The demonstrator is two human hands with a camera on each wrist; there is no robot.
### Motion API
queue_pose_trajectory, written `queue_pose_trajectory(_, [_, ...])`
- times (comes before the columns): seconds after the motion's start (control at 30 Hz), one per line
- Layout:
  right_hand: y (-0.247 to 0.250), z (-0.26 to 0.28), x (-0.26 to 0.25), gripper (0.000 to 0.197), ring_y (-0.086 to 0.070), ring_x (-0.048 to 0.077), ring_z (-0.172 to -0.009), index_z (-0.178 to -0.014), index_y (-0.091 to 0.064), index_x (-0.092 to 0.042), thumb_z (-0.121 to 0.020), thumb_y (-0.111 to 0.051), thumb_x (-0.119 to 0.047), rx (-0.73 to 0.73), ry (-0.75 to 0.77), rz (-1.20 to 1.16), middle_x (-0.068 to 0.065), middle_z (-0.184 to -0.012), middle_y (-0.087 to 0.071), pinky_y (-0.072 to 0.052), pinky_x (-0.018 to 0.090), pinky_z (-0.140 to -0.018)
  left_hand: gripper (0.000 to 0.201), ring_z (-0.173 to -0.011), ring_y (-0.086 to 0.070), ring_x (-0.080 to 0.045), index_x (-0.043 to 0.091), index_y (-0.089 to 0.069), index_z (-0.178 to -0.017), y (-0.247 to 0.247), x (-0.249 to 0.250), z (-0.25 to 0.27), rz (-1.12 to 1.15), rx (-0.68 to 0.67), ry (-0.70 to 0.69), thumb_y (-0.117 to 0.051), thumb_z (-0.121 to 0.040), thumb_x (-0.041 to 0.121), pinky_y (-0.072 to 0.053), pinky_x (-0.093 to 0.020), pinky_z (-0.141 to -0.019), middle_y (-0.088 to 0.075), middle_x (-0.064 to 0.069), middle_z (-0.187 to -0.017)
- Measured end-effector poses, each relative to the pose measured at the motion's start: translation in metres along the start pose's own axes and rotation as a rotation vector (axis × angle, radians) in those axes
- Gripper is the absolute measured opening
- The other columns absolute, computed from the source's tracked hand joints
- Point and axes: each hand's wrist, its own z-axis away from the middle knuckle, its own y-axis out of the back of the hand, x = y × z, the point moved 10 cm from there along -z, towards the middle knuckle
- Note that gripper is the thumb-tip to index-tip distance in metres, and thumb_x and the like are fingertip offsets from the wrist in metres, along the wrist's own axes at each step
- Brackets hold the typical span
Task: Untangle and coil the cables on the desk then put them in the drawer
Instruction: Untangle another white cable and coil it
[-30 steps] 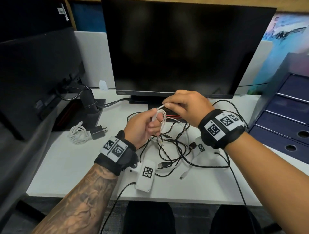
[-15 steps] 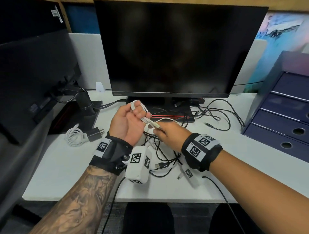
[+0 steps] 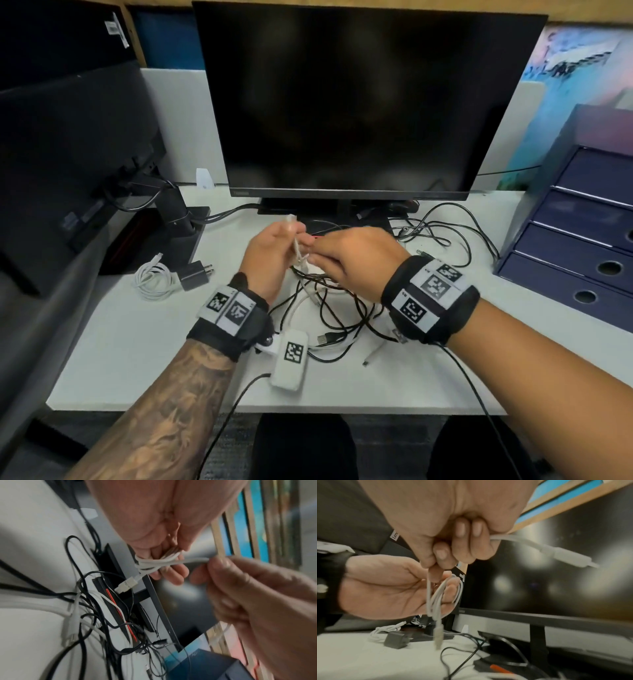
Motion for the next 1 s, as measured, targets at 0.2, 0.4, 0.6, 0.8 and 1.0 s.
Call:
queue_pose_trajectory(0.2, [0.035, 0.001, 0.014, 0.025, -0.056, 0.012, -0.061, -0.084, -0.072, -0.029, -0.095, -0.058, -0.046, 0.108, 0.106, 0.078, -0.011, -0.074, -0.056, -0.037, 0.025, -0.052, 0.031, -0.062, -0.058, -0.023, 0.002, -0.067, -0.088, -0.044, -0.003, 0.017, -0.221, -0.282, 0.035, -0.046, -0.099, 0.022, -0.047, -0.043, -0.070, -0.062, -0.006, -0.066])
queue_pose_trajectory(0.4, [0.044, 0.003, 0.041, 0.014, -0.057, 0.005, -0.069, -0.094, -0.078, -0.030, -0.093, -0.067, -0.039, 0.174, -0.057, -0.203, -0.014, -0.080, -0.062, -0.051, 0.031, -0.063, 0.043, -0.052, -0.030, -0.015, 0.007, -0.060, -0.084, -0.061, -0.004, 0.027, 0.089, -0.362, 0.197, -0.030, -0.106, 0.029, -0.039, -0.031, -0.060, -0.033, -0.001, -0.058])
queue_pose_trajectory(0.6, [0.008, 0.008, 0.056, 0.020, -0.062, 0.008, -0.074, -0.101, -0.079, -0.025, -0.099, -0.060, -0.032, 0.142, -0.271, -0.567, -0.010, -0.078, -0.062, -0.054, 0.035, -0.072, 0.034, -0.043, -0.025, -0.013, 0.017, -0.043, -0.065, -0.058, -0.003, 0.026, 0.207, -0.375, 0.199, -0.045, -0.096, 0.031, -0.034, -0.029, -0.054, -0.024, 0.006, -0.048])
queue_pose_trajectory(0.8, [-0.011, 0.014, 0.036, 0.021, -0.061, 0.017, -0.072, -0.097, -0.072, -0.015, -0.099, -0.060, -0.031, 0.050, -0.246, -0.658, 0.002, -0.078, -0.066, -0.051, 0.038, -0.069, 0.037, -0.033, -0.019, -0.008, 0.019, -0.037, -0.052, -0.051, -0.007, 0.028, 0.405, -0.287, 0.296, -0.050, -0.086, 0.028, -0.027, -0.023, -0.043, -0.021, 0.008, -0.037])
queue_pose_trajectory(1.0, [-0.009, 0.015, 0.039, 0.023, -0.037, 0.006, -0.054, -0.083, -0.062, -0.006, -0.094, -0.069, -0.026, -0.043, -0.262, -0.644, -0.011, -0.059, -0.038, -0.035, 0.022, -0.057, 0.035, -0.036, -0.024, -0.011, 0.014, -0.043, -0.054, -0.056, -0.013, 0.033, 0.429, -0.319, 0.366, -0.049, -0.085, 0.028, -0.030, -0.025, -0.046, -0.026, 0.004, -0.040])
